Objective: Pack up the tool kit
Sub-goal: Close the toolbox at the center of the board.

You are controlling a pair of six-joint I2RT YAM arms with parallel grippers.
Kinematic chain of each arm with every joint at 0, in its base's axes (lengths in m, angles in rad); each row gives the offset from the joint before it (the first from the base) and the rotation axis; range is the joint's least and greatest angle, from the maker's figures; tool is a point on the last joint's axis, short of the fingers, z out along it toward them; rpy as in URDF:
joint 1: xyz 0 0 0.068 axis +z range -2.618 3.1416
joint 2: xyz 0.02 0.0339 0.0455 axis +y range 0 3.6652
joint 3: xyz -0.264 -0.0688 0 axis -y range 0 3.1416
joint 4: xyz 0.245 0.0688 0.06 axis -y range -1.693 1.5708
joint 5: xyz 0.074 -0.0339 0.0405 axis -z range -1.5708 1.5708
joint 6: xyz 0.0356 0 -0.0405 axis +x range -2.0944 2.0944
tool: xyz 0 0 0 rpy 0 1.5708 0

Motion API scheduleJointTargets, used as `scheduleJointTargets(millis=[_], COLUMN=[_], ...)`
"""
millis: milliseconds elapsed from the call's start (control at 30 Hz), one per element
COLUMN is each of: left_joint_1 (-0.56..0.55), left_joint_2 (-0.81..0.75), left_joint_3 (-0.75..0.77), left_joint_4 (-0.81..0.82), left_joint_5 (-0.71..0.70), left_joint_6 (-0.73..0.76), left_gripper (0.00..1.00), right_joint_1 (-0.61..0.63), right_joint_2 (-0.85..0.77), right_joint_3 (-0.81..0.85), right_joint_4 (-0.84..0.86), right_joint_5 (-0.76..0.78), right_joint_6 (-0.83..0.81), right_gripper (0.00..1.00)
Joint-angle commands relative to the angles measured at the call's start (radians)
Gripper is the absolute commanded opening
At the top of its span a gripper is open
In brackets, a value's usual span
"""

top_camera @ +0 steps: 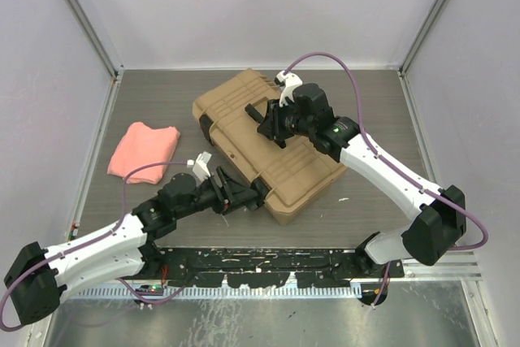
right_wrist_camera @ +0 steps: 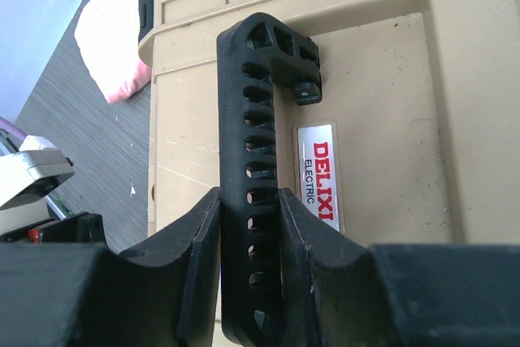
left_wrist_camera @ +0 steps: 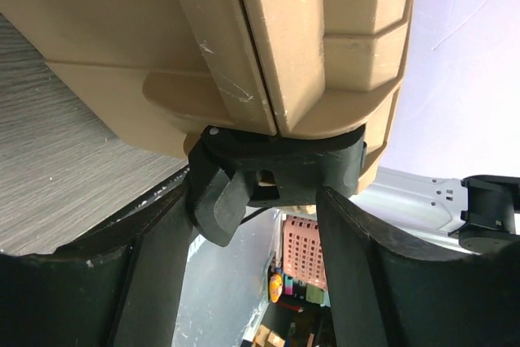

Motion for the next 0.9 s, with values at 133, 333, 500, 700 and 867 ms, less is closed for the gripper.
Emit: scheduleJointTargets(millis=[133,333,500,700,867], left_joint_1=[0.000,-0.011,-0.022,-0.045,-0.061], left_joint_2=[-0.069,-0.032,0.028,0.089,0.106], left_joint_3=[0.102,0.106,0.131,0.145,0.149], left_joint_4=[0.171,0.185,0.176,0.190,0.164], left_joint_5=[-0.161,-0.151,-0.122,-0.124,-0.150], left_joint_6=[-0.065,-0.064,-0.050,-0.038,-0.005], left_gripper=[0.61,0.61,0.61,0.62,0.70], right_joint_1=[0.018,0.018,0.019,0.019,0.020], right_joint_2=[0.045,0.047,0.044,0.042,0.039], right_joint_3=[-0.035,-0.029,-0.030,-0.031,-0.032], right_joint_4=[0.007,0.007,0.006,0.004,0.001], right_joint_5=[-0.028,-0.030,-0.028,-0.027,-0.028], right_joint_6=[0.107,0.110,0.110,0.111,0.109], right_gripper=[0.13,0.13,0.13,0.13,0.13])
